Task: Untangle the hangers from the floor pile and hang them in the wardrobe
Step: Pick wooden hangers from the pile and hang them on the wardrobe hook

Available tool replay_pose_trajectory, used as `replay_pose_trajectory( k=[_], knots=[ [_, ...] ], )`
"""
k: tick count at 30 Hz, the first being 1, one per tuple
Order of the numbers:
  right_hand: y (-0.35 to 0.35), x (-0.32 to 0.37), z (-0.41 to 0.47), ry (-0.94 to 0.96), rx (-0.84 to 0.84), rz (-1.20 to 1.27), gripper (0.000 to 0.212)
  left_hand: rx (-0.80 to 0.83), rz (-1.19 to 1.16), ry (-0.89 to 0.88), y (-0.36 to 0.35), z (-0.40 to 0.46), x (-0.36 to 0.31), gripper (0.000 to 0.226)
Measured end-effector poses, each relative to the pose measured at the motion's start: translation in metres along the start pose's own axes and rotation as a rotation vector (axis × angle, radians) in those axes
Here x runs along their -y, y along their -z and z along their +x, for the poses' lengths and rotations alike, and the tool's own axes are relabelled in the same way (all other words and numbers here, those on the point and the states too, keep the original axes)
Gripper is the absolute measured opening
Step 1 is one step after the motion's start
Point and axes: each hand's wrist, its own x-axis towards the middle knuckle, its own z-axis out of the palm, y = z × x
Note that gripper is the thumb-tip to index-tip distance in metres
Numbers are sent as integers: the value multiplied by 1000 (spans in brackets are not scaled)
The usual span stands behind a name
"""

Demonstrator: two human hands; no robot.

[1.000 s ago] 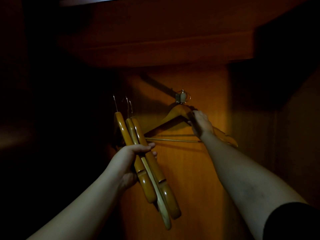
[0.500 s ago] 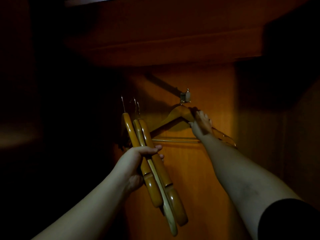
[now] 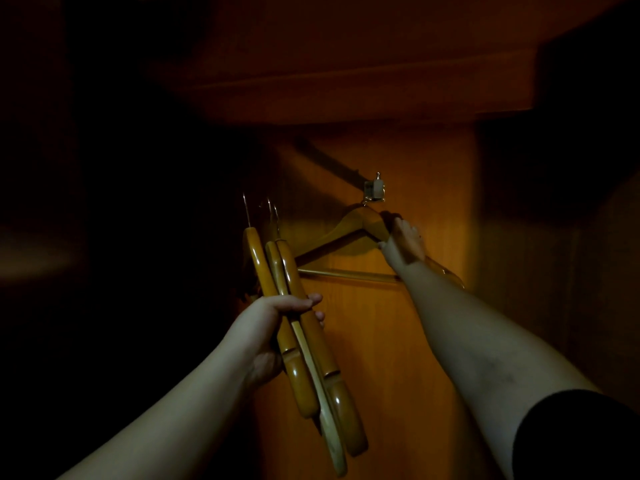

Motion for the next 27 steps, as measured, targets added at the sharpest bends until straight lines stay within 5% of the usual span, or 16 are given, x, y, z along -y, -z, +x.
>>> replay_pose_trajectory(
  k=[11, 17, 22, 27],
  knots=[
    [15, 3, -3, -38, 112, -36, 73, -12, -114, -92, -3, -14, 16, 34],
    [27, 24, -37, 4, 41, -138, 76, -11, -129, -91, -1, -35, 28, 26],
    [36, 74, -115, 70, 425, 392, 35, -42, -102, -67, 1, -50, 47, 23],
    [31, 102, -199, -124, 886, 806, 47, -94, -45, -55, -6, -62, 73, 28]
  ],
)
